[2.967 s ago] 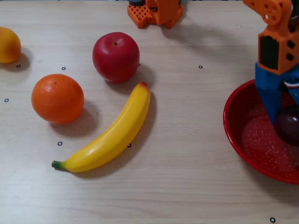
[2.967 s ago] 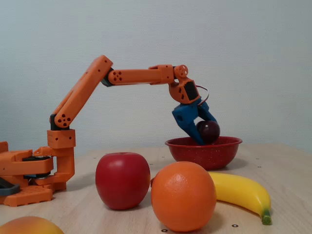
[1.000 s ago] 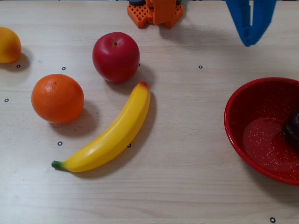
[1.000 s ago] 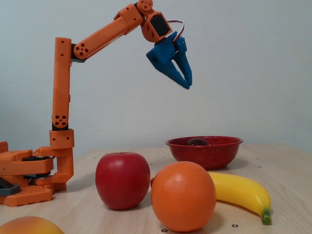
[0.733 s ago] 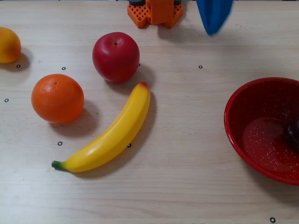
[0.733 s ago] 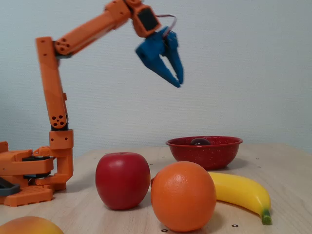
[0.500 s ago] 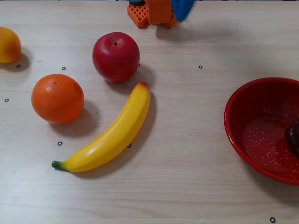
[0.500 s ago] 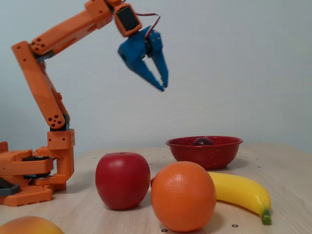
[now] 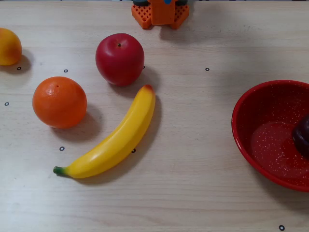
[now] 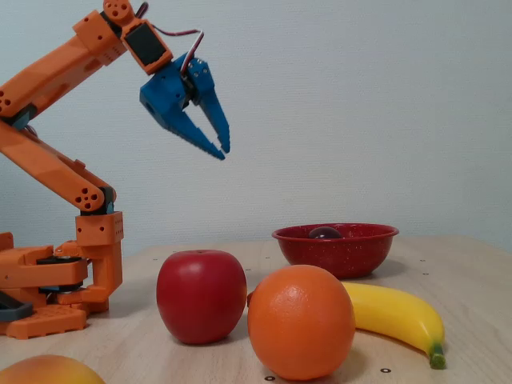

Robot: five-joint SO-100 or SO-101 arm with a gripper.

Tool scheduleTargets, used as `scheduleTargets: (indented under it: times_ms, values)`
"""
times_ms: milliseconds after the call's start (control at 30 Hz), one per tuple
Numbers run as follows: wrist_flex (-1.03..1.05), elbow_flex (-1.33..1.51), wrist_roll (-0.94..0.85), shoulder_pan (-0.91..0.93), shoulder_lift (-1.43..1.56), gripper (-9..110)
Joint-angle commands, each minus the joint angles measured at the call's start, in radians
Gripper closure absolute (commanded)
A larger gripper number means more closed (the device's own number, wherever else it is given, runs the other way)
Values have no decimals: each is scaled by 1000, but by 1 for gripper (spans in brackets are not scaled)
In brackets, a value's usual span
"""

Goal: Put plum in the red bowl.

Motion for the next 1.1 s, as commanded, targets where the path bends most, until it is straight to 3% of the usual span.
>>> scheduleTargets:
  times_ms: [0, 433, 767, 1067]
  values:
    - [-87, -8, 3, 35, 40, 102]
    - [-910, 684, 18, 48, 127, 102]
    - [-1112, 1150, 74, 49, 402, 102]
    - [-1141, 1362, 114, 75, 637, 102]
